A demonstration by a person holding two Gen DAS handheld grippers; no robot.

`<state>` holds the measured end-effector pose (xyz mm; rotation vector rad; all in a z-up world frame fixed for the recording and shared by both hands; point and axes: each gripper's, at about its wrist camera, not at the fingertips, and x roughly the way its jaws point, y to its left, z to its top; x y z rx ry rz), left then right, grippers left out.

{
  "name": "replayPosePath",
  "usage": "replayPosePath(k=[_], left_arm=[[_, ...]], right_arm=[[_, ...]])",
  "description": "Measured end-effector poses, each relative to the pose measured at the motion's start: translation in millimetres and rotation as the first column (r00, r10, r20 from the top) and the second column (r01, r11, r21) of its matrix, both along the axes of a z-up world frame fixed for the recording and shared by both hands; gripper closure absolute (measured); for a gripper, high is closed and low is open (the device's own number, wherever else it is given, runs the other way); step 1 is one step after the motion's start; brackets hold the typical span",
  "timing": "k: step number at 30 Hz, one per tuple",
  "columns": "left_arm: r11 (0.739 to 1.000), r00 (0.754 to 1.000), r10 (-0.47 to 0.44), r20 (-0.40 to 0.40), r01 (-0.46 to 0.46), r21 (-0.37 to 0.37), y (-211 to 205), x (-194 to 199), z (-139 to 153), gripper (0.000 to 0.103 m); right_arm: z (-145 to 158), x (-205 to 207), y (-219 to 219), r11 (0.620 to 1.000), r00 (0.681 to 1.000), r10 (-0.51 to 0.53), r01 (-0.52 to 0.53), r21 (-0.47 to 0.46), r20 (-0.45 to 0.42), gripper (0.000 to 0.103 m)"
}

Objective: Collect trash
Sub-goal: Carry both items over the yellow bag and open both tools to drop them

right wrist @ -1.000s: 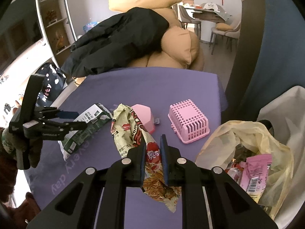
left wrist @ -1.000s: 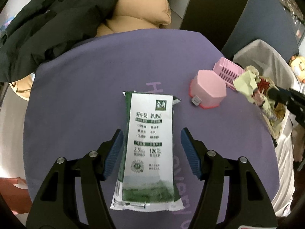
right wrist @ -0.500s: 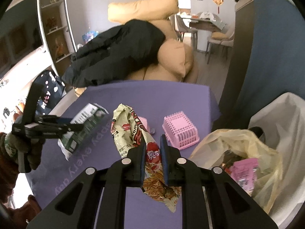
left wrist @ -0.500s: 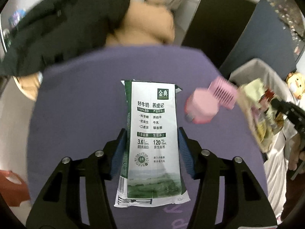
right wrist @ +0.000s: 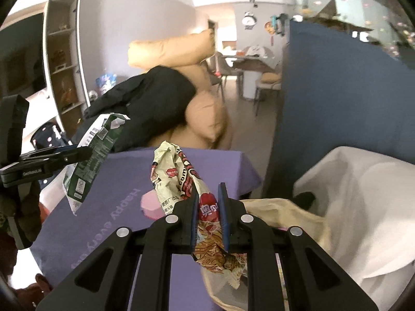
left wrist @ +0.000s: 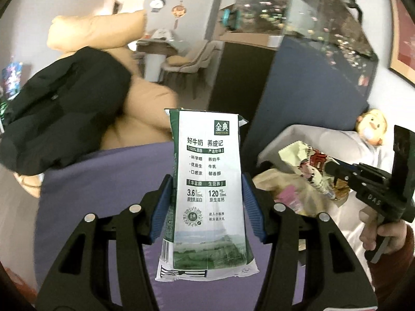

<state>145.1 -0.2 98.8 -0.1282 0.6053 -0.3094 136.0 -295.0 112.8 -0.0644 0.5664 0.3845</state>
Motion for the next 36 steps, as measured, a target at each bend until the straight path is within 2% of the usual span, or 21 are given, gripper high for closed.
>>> replayPosePath(k=[4,11,17,23,26,29,36], left_arm=[[0.997,0.998,-0.057,0.007,0.057,-0.045,-36.0,10.6,-2.0,0.053],[0.978,0.987,-0.160,0.001,0.159,-0.133,-97.0,24.1,-9.7,0.052],[0.951,0.963,-0.248,-0.101,0.223,-0.212,-146.3,54.5,-43.0,0.052],[0.938,0.939,-0.269,-0.214,0.205,-0.279,-181.7,84.2,-89.3,0.052],[0.934,0.933,-0.285,-0.220,0.219,-0.281,-190.6,88.2,-101.5,0.052],[0.935,0.926,-0.310,-0.215,0.257,-0.243,-215.1,88.1,-111.1,0.052],[0.947,0.908,-0.308,-0.284,0.264,-0.184,-230.7,92.4,-143.5,0.052]], right_arm=[[6.6,-5.6,-34.0,0.998,0.998,-0.062,0.062,0.009,0.024,0.088],[8.8,-9.6,-93.0,0.982,0.981,-0.190,0.190,0.023,0.040,0.088],[0.4,-15.1,-141.9,0.959,0.960,-0.278,0.276,0.062,0.034,0.088],[-21.4,-6.7,-167.6,0.940,0.944,-0.328,0.328,0.097,-0.017,0.088],[-32.4,-3.7,-170.6,0.936,0.941,-0.337,0.339,0.097,-0.035,0.088],[-40.5,0.6,-173.8,0.932,0.937,-0.345,0.349,0.096,-0.048,0.088],[-48.5,9.6,-178.5,0.925,0.931,-0.357,0.363,0.112,-0.071,0.088]])
